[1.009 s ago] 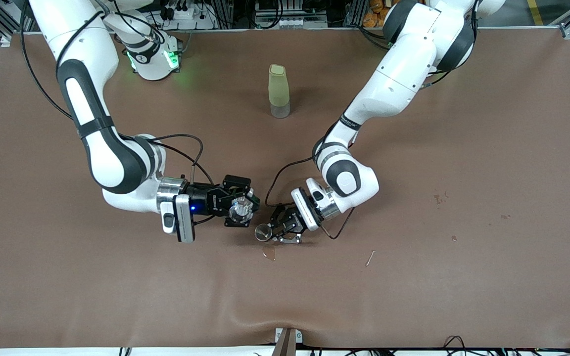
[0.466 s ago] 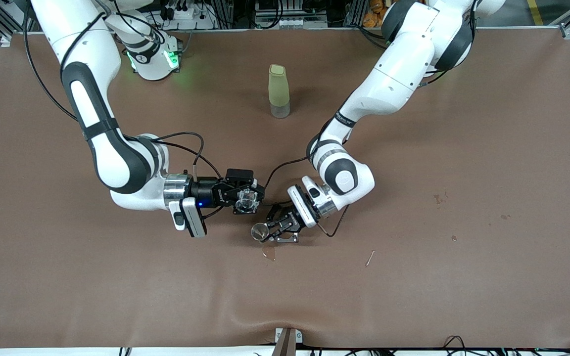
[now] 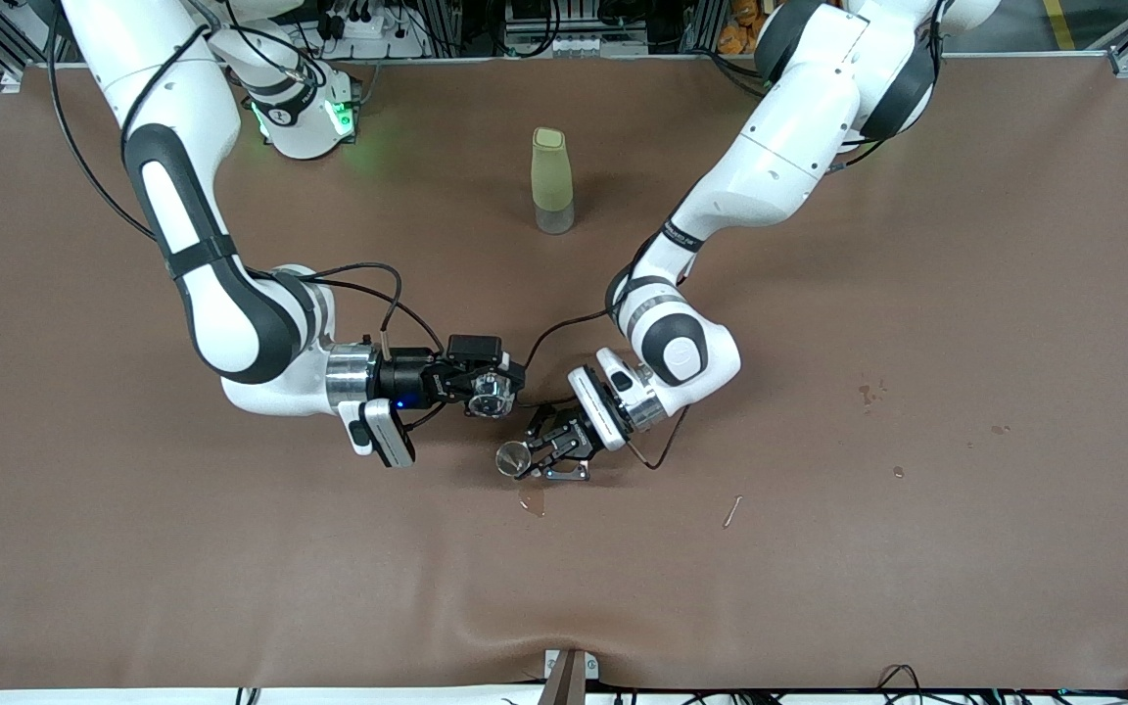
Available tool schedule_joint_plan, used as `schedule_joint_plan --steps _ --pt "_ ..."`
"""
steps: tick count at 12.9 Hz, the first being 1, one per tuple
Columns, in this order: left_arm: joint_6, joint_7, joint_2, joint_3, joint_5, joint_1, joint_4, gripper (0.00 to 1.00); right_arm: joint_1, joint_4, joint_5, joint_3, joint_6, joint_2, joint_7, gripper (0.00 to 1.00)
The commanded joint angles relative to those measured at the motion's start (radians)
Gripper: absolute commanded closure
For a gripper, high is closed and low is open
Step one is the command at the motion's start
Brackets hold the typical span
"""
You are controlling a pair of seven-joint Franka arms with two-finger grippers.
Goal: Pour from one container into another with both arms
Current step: 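Tilt the beaker with the right gripper to pour into the jigger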
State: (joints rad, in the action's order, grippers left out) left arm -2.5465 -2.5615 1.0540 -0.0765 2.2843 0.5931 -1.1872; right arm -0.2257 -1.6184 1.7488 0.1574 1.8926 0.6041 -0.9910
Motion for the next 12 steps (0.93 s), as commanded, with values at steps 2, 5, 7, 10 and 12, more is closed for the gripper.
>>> schedule_joint_plan --steps 2,5,7,10,12 --pt "-0.001 -0.031 -0.011 0.004 0.057 0.011 0.0 1.0 -0.004 -0.035 0.015 -0.007 0.0 -0.038 0.08 1.0" --pt "0.011 -0.031 -0.011 0.003 0.057 0.01 -0.005 1.0 -0.004 -0.032 0.015 -0.007 0.002 -0.04 0.158 1.0" --pt "0.011 -0.031 -0.011 0.001 0.066 0.013 -0.005 1.0 -0.004 -0.031 0.012 -0.007 0.002 -0.041 0.187 1.0" --pt "0.014 -0.032 -0.012 -0.002 0.072 0.011 -0.011 1.0 -0.003 -0.026 0.012 -0.007 0.005 -0.041 0.21 1.0" --pt "0.018 -0.032 -0.012 -0.002 0.072 0.011 -0.011 1.0 -0.003 -0.025 0.012 -0.009 0.006 -0.04 0.23 1.0"
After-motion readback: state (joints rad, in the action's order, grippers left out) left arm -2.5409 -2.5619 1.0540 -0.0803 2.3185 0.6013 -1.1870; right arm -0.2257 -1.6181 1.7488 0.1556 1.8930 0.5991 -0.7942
